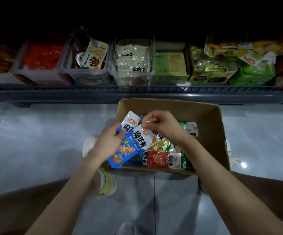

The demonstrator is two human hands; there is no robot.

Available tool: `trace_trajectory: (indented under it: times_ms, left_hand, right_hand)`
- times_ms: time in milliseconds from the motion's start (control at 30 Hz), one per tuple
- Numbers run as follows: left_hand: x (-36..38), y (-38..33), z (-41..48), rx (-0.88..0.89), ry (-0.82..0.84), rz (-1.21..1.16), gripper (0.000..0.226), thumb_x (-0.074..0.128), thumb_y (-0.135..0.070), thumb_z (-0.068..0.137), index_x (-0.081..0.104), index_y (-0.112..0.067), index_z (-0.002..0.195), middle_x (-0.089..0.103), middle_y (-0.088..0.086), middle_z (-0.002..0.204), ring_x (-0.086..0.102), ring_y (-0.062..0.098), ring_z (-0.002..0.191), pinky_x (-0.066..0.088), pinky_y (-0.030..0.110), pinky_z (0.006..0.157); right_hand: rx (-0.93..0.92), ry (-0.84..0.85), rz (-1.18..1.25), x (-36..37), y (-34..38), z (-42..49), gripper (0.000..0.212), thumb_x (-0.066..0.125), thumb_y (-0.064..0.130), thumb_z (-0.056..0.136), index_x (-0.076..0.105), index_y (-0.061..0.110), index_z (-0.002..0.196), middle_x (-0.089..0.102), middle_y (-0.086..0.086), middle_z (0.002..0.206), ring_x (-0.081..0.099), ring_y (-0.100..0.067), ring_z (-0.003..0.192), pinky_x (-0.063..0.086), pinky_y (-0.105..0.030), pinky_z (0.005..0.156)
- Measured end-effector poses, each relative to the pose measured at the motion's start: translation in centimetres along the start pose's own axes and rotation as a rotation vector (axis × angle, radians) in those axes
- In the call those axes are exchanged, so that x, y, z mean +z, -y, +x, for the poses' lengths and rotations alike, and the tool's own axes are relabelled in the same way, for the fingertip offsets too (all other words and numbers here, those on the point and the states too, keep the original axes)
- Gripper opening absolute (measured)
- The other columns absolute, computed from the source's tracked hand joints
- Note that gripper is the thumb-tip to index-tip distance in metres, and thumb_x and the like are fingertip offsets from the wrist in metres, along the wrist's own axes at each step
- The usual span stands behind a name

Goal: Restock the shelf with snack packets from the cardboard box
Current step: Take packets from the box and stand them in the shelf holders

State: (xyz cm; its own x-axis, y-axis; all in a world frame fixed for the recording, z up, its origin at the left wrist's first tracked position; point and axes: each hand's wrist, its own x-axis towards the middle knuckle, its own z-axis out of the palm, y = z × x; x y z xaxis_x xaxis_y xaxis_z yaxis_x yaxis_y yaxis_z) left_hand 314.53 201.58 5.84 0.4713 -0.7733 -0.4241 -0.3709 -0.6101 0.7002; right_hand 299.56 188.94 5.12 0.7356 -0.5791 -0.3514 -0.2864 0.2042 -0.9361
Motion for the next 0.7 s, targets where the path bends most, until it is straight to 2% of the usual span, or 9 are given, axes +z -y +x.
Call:
trace_trajectory:
  times_ms: [100,167,233,300,367,467,533,600,700]
  left_hand:
    - [0.1,0.3,-0.3,-0.011,0.026,0.035,0.023,0.05,-0.046,0.093,0.059,-0.025,0.088,0.068,0.003,0.08,0.063,0.022,0.077,0.048,0.04,0.074]
    - [0.2,0.7,-0.5,0.008,0.063,0.101,0.022,0.061,-0.046,0.087,0.061,-0.027,0.099,0.07,-0.003,0.09,0.066,0.018,0.084,0.052,0.039,0.078]
    - [0.1,1.5,-0.2,0.002,-0.002,0.126,0.025,0.065,-0.043,0.085,0.061,-0.024,0.101,0.071,0.0,0.093,0.066,0.023,0.089,0.051,0.041,0.079]
    - [-0.2,2.1,0.4,-0.061,-0.141,0.069,0.035,0.061,-0.051,0.081,0.06,-0.022,0.099,0.07,0.005,0.092,0.065,0.03,0.089,0.052,0.043,0.078]
    - [-0.7,2.6,1.4,-0.118,-0.265,0.045,0.033,0.061,-0.047,0.086,0.058,-0.017,0.097,0.068,0.006,0.091,0.063,0.033,0.089,0.049,0.037,0.075]
    - [-1.3,3.2,2.7,-0.153,-0.386,0.025,0.027,0.058,-0.036,0.092,0.059,-0.01,0.099,0.063,0.007,0.09,0.059,0.031,0.086,0.038,0.031,0.068]
    - [-1.3,3.3,3.4,-0.16,-0.439,0.005,0.028,0.057,-0.034,0.093,0.059,-0.008,0.102,0.061,0.005,0.089,0.055,0.024,0.079,0.033,0.029,0.065]
    - [-1.0,3.4,4.1,-0.171,-0.465,-0.02,0.028,0.056,-0.033,0.093,0.059,-0.007,0.103,0.057,0.001,0.088,0.051,0.017,0.073,0.032,0.028,0.061]
    - [-0.7,3.8,5.2,-0.182,-0.477,-0.078,0.029,0.058,-0.033,0.092,0.059,-0.007,0.103,0.058,0.0,0.088,0.053,0.017,0.077,0.036,0.029,0.067]
  right_hand:
    - [0.018,-0.128,0.094,1.3,-1.2,0.4,0.01,0.071,0.001,0.081,0.065,0.008,0.077,0.06,-0.012,0.061,0.046,-0.021,0.055,0.036,-0.025,0.046]
    - [0.039,-0.18,0.15,1.6,-2.0,0.1,0.009,0.071,-0.001,0.081,0.064,0.006,0.084,0.063,-0.008,0.064,0.055,-0.019,0.054,0.043,-0.024,0.047]
    - [0.078,-0.247,0.251,1.3,-3.5,0.2,0.014,0.068,-0.005,0.082,0.064,0.004,0.092,0.067,-0.01,0.078,0.064,-0.014,0.062,0.05,-0.023,0.053]
    - [0.151,-0.332,0.282,0.6,-5.8,0.3,0.019,0.064,-0.008,0.083,0.063,0.006,0.096,0.068,-0.011,0.094,0.068,-0.018,0.08,0.054,-0.024,0.063]
    - [0.243,-0.417,0.295,0.1,-8.5,0.6,0.025,0.061,-0.011,0.084,0.062,0.011,0.095,0.066,-0.008,0.098,0.065,-0.024,0.093,0.054,-0.026,0.069]
    - [0.378,-0.511,0.356,0.0,-12.3,1.3,0.033,0.063,-0.012,0.082,0.059,0.012,0.104,0.061,-0.003,0.102,0.062,-0.025,0.096,0.054,-0.028,0.073]
    - [0.438,-0.55,0.349,0.2,-14.3,2.1,0.04,0.065,-0.009,0.083,0.056,0.012,0.116,0.059,-0.003,0.112,0.061,-0.024,0.102,0.055,-0.034,0.084]
    - [0.461,-0.575,0.314,0.3,-15.5,3.0,0.047,0.063,-0.007,0.085,0.051,0.012,0.127,0.056,-0.004,0.121,0.058,-0.023,0.107,0.053,-0.032,0.084]
    - [0.479,-0.607,0.288,0.3,-16.5,5.0,0.056,0.062,-0.007,0.086,0.043,0.009,0.136,0.053,-0.007,0.133,0.052,-0.025,0.121,0.049,-0.038,0.097]
